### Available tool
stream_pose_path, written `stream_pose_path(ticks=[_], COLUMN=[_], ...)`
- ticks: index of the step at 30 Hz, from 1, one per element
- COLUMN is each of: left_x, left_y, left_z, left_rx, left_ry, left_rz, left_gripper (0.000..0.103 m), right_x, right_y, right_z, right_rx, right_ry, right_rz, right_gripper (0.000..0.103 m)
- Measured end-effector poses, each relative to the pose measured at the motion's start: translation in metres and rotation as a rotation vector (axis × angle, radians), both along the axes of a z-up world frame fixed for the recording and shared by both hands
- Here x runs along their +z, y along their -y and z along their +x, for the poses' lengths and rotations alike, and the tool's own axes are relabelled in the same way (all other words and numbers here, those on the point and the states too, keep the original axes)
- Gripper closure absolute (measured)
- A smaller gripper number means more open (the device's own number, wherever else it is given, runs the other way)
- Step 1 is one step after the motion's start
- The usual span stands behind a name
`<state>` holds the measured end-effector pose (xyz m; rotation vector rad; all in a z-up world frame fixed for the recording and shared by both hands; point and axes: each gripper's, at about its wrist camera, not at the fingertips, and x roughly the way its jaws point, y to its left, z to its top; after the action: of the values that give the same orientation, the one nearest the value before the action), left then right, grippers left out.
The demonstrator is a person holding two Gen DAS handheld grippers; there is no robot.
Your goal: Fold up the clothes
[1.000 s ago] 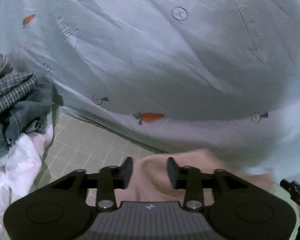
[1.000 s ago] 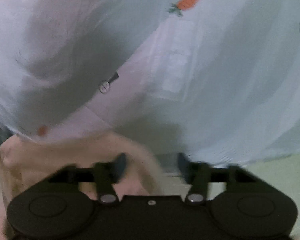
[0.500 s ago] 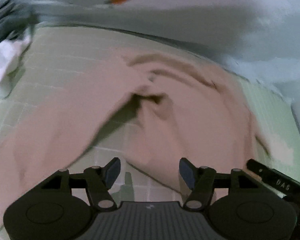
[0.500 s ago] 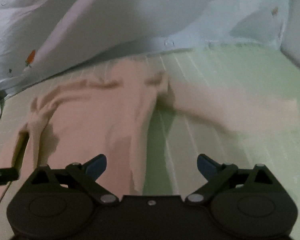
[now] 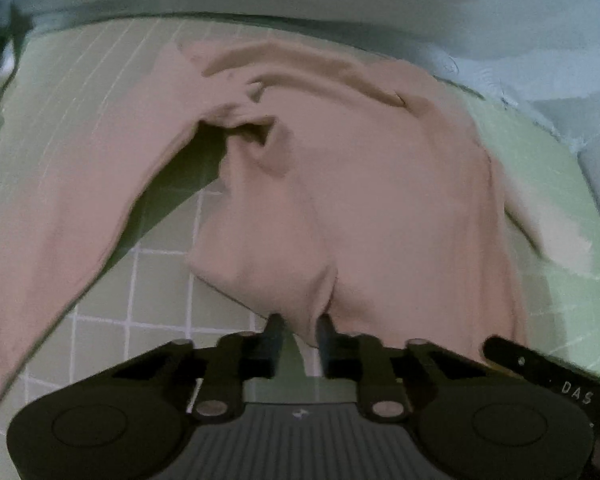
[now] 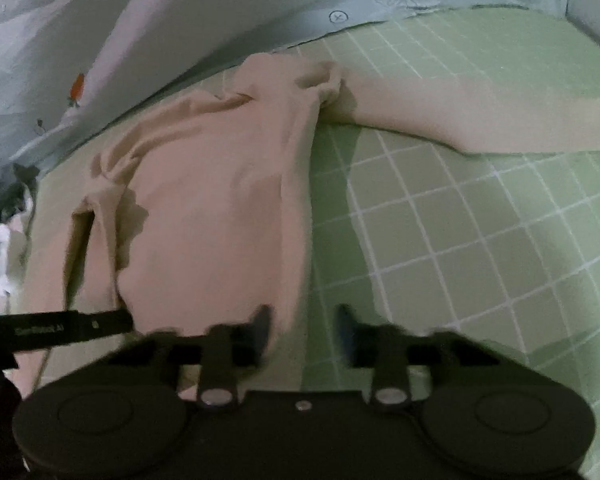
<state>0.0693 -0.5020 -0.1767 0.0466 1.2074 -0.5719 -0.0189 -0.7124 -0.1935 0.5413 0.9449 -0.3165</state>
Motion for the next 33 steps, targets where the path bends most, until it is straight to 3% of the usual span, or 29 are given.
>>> stream_pose_path(ticks=[3,6,9,11,14,17,18,19,21,25,26,30,33], left_x=[0.008,0.04,0.081,0.098,0.105,0.088,0.081,0.075,0.063,0.049,0.046,0.039,0.03], left_y=[-0.01,-0.027,-0.062,-0.081,-0.099,-0.091,-0.083,-0.075,-0.059,-0.021,-0.011,0.022,0.044], left_z=[0.003,0.005,0.016,0.021,0.028,0.025,0.021,0.017,0.008,-0.003,-0.006,-0.015,-0.021], left_rx=[0.03,0.07,0.174,0.231,0.264,0.244,0.223,0.202,0.159,0.035,0.005,-0.098,-0.158], left_ry=[0.014,0.141,0.217,0.276,0.304,0.217,0.196,0.176,0.133,0.08,0.08,0.057,0.037], left_rz=[-0.021,0.004,-0.059,-0.06,-0.059,-0.065,-0.061,-0.058,-0.053,-0.053,-0.048,-0.047,-0.05], left_gripper=[0.103,0.103,0.103,0.103,0.103,0.102,0.102,0.099,0.087,0.074,0.07,0.064,0.055], right_x=[0.009,0.033,0.058,0.067,0.057,0.043,0.041,0.039,0.036,0.021,0.018,0.007,0.003], right_y=[-0.002,0.0,0.011,0.022,0.032,0.033,0.034,0.032,0.029,0.021,0.021,0.022,0.024], right_z=[-0.005,-0.014,-0.022,-0.026,-0.02,-0.017,-0.018,-0.02,-0.023,-0.024,-0.023,-0.021,-0.02], right_rx=[0.006,-0.008,-0.049,-0.09,-0.081,-0.074,-0.074,-0.078,-0.086,-0.096,-0.096,-0.107,-0.114], right_ry=[0.045,0.118,0.185,0.217,0.163,0.085,0.082,0.081,0.08,0.009,-0.006,-0.049,-0.074], right_rz=[-0.011,-0.085,-0.169,-0.185,-0.212,-0.229,-0.221,-0.219,-0.216,-0.215,-0.215,-0.217,-0.214], right_gripper=[0.099,0.1,0.1,0.1,0.098,0.077,0.06,0.053,0.05,0.025,0.023,0.01,0.01])
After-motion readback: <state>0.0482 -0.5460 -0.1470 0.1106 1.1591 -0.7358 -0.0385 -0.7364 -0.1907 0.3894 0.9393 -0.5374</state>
